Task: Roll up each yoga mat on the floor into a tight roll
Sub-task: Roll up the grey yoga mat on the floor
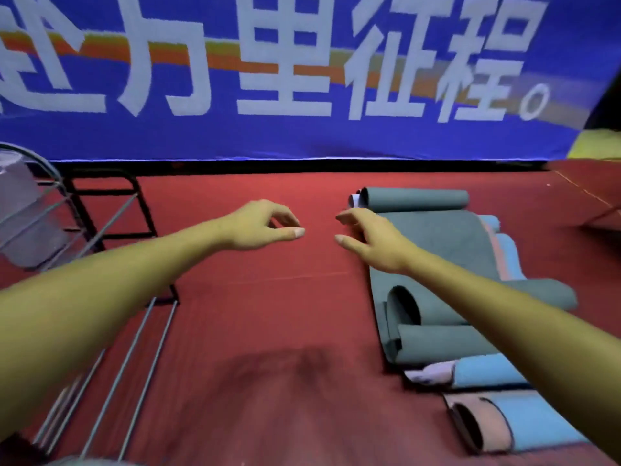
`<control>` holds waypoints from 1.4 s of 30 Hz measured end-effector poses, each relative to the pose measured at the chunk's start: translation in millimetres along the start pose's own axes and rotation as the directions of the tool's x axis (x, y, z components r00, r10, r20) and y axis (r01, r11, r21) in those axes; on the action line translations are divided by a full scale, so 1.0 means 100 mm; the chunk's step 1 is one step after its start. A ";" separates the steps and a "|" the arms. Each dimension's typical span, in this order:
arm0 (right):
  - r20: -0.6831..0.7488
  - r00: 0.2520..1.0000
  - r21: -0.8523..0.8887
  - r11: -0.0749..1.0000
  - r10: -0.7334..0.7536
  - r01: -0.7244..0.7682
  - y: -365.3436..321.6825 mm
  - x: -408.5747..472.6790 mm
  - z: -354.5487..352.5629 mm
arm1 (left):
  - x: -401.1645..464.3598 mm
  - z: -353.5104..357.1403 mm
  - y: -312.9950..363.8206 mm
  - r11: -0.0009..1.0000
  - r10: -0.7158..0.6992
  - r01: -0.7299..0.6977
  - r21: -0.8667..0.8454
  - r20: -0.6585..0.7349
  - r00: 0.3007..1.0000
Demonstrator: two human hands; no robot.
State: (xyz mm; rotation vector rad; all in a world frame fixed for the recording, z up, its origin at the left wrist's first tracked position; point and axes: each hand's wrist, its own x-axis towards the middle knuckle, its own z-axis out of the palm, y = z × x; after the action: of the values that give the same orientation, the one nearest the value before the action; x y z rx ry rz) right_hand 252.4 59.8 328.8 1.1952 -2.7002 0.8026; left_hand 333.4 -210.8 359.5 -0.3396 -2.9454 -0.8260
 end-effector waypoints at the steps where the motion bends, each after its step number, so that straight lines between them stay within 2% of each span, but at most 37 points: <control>1: 0.012 0.997 0.007 0.997 0.072 -0.072 0.27 -0.13 -0.05 | 0.20 0.25 0.05 1.000 0.019 -0.019 0.006 0.041 0.999; 6: 0.074 0.926 0.014 0.928 0.370 -0.372 1.71 -0.66 0.08 | 0.99 1.60 0.03 0.998 0.033 -0.019 -0.066 0.219 0.975; 11: 0.134 0.783 -0.010 0.791 0.607 -0.612 3.05 -1.04 0.69 | 1.43 2.92 -0.30 0.974 -0.022 0.091 -0.207 0.315 0.949; 14: 0.140 0.714 -0.095 0.727 0.686 -0.680 3.67 -1.11 1.11 | 1.64 3.57 -0.57 0.950 -0.062 0.167 -0.263 0.367 0.928; 19: -0.033 0.655 -0.205 0.636 0.755 -0.743 4.28 -0.94 1.56 | 1.99 4.36 -0.89 0.920 -0.090 0.214 -0.328 0.356 0.930; 21: -0.092 0.600 -0.148 0.585 0.794 -0.797 4.44 -0.93 1.69 | 2.11 4.59 -0.93 0.907 -0.088 0.225 -0.356 0.362 0.928; 23: -0.116 0.526 0.003 0.530 0.842 -0.848 4.58 -0.99 1.78 | 2.23 4.78 -0.94 0.887 -0.083 0.232 -0.399 0.356 0.931; 26: -0.107 0.458 0.182 0.470 0.883 -0.864 4.70 -1.10 1.86 | 2.44 5.02 -0.87 0.844 -0.112 0.267 -0.465 0.335 0.936; 28: -0.078 0.449 0.250 0.453 0.890 -0.855 4.70 -1.14 1.90 | 2.60 5.15 -0.77 0.780 -0.150 0.324 -0.536 0.342 0.928; 31: -0.107 0.494 0.288 0.503 0.863 -0.815 4.71 -1.19 1.94 | 2.90 5.29 -0.50 0.594 -0.226 0.340 -0.729 0.255 0.940; 35: -0.173 0.568 0.275 0.593 0.805 -0.757 4.70 -1.30 1.97 | 3.32 5.38 -0.04 0.296 -0.305 0.375 -0.879 0.285 0.909; 36: -0.207 0.576 0.295 0.612 0.791 -0.734 4.68 -1.32 1.97 | 3.39 5.42 0.03 0.269 -0.336 0.375 -0.887 0.278 0.900; 39: -0.350 0.504 0.437 0.614 0.789 -0.657 4.66 -1.42 1.91 | 3.45 5.40 0.12 0.379 -0.354 0.324 -0.867 0.188 0.916; 42: -0.338 0.360 0.586 0.494 0.869 -0.642 4.69 -1.58 1.82 | 3.34 5.20 0.00 0.501 -0.284 0.171 -0.849 0.026 0.958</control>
State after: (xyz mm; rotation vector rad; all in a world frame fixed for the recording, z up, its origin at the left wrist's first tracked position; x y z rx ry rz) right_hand 53.2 336.3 -73.1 -0.5127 -2.4370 1.4982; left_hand 7.0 125.2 -44.6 0.0977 -2.2376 -2.2173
